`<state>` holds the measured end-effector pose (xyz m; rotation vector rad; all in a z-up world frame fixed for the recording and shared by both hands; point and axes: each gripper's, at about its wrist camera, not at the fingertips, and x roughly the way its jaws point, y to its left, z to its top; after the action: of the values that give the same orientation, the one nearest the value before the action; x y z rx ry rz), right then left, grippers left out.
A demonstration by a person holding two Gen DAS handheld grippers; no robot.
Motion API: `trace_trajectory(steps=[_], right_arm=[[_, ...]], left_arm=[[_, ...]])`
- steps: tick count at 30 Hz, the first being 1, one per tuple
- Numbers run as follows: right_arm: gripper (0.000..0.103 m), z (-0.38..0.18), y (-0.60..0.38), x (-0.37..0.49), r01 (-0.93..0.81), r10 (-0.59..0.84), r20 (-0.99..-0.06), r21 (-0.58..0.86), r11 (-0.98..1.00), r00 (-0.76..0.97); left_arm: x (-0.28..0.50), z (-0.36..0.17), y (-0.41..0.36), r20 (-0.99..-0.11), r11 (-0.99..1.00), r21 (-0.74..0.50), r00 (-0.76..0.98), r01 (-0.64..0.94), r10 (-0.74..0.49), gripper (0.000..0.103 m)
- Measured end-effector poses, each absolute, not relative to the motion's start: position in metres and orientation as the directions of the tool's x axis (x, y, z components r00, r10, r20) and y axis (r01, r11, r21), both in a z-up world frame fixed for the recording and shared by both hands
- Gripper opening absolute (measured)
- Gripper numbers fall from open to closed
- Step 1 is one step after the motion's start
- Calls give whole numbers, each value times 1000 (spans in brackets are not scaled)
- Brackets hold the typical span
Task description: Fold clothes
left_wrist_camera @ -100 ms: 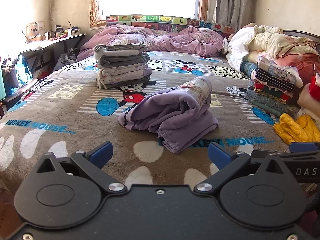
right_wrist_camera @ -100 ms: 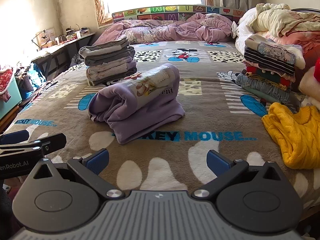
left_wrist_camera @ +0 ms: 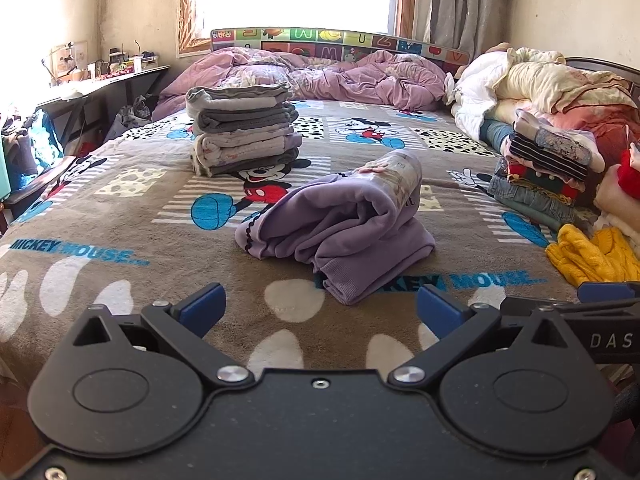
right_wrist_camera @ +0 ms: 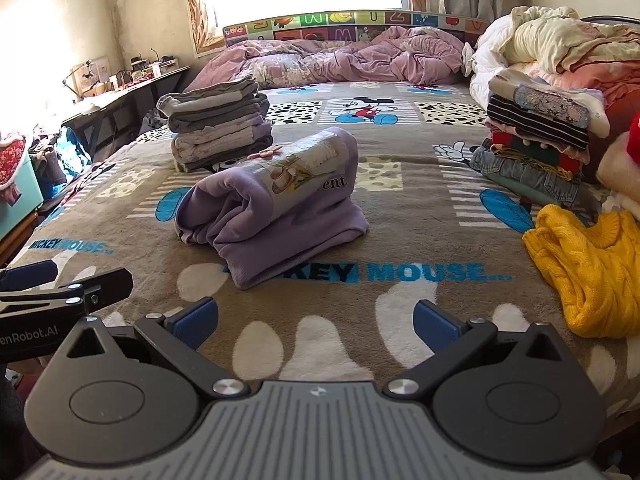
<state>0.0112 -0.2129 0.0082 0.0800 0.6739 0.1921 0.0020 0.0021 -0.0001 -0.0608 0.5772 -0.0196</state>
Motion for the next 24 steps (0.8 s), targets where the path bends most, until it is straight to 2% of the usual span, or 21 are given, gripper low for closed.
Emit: trace_trajectory(steps=[24], right_arm=[[103,7,-210,11,-156,204,-620,132,979,758]], left_arm=[[2,-1,3,-545,998,-63,838,-6,-29,103]])
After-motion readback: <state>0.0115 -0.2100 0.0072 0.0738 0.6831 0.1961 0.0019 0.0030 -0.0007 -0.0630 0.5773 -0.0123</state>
